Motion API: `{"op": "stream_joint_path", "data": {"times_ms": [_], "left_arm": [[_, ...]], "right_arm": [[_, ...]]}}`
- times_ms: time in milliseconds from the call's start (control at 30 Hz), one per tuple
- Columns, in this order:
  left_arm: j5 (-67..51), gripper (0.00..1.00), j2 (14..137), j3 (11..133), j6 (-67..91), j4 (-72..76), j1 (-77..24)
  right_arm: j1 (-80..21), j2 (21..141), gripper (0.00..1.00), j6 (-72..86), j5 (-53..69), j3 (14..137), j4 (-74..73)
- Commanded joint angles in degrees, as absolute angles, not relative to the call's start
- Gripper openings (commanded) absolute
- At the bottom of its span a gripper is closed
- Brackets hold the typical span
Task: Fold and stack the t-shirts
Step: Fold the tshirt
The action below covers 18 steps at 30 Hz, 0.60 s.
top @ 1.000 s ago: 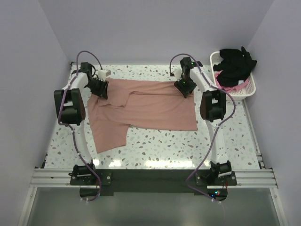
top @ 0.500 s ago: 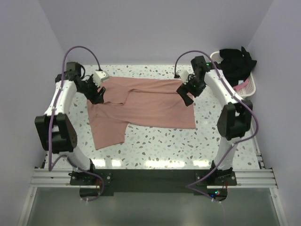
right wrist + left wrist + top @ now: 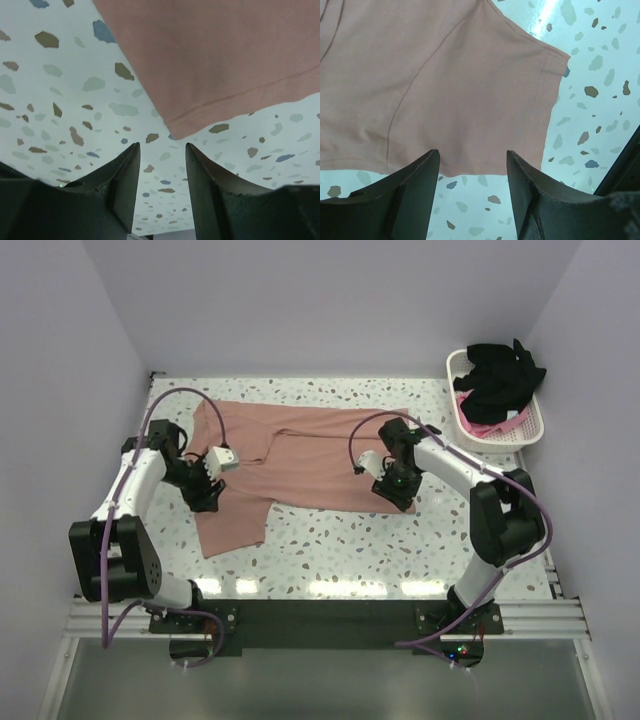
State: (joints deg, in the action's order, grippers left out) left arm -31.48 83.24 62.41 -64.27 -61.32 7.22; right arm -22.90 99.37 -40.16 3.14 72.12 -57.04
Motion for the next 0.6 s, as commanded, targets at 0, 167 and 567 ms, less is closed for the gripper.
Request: {"op": "stream_joint_path", "data": {"times_ms": [0, 167, 567], "left_arm": [[-31.47, 0.6, 81.13, 60.83, -65.65, -61.88, 7.73], [-30.67, 0.6, 79.1, 58.18, -65.39, -60.82, 7.65], [-27.78, 0.6, 78.75, 52.48, -66.26, -55.55, 7.73]], "right_arm": [[-24.08, 98.0, 0.45, -40.96, -1.31, 70.06, -50.54], [-24.43, 97.56, 0.44, -41.22, -3.69, 64.79, -46.15], [-24.43, 99.93, 0.35, -40.78, -5.89, 60.12, -38.76]]}}
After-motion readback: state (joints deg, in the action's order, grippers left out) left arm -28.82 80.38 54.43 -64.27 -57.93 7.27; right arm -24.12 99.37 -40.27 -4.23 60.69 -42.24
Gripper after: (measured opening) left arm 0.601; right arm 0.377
